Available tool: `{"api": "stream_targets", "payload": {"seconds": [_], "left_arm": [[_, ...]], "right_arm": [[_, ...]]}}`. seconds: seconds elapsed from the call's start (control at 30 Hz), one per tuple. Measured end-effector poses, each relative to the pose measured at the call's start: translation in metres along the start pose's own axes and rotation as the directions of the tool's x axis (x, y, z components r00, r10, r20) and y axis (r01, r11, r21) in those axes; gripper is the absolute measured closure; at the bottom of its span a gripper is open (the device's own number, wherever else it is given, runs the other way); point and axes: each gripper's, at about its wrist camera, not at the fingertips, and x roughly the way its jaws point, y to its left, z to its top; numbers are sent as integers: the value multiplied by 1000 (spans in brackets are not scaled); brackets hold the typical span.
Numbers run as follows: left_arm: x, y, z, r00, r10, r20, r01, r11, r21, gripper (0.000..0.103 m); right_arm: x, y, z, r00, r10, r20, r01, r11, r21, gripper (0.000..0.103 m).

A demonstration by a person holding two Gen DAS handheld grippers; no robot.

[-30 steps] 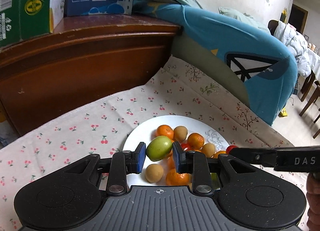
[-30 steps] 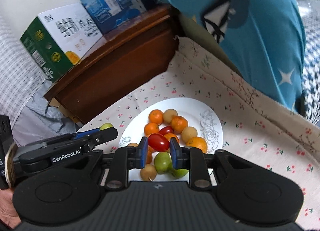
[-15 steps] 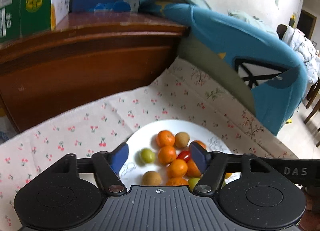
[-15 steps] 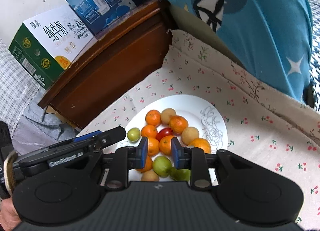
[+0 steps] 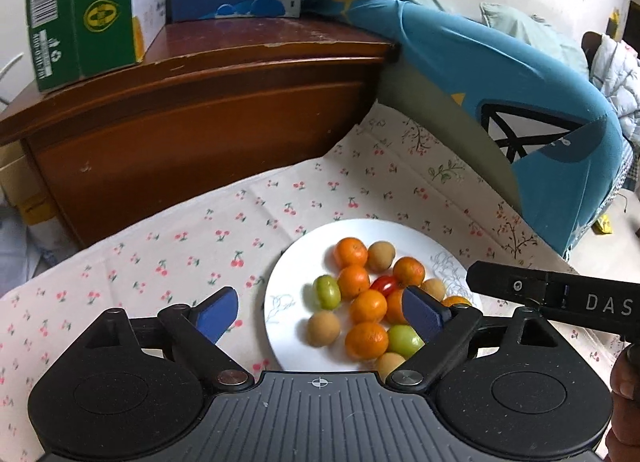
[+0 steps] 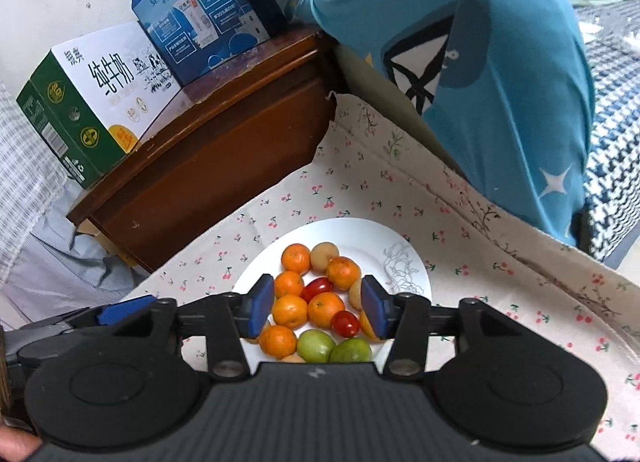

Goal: Organize fruits

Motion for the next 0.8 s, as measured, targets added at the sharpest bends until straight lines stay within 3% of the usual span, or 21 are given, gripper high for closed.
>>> {"api": "stream_targets", "payload": {"seconds": [0.37,0.53,0.8], "left_arm": [[-26,1,-11,998,67,-6,-67,997,-37,12],[-39,-4,-17,992,128,20,-127,992,-16,12],[-53,-9,-26,992,125,18,-124,992,-17,12]], "right_arm": [[-24,12,2,998,-64,19,64,998,-29,30],[-38,15,-2,992,-116,48,118,992,-48,24],[-53,20,-13,980,-191,51,194,978,-78,21]]}}
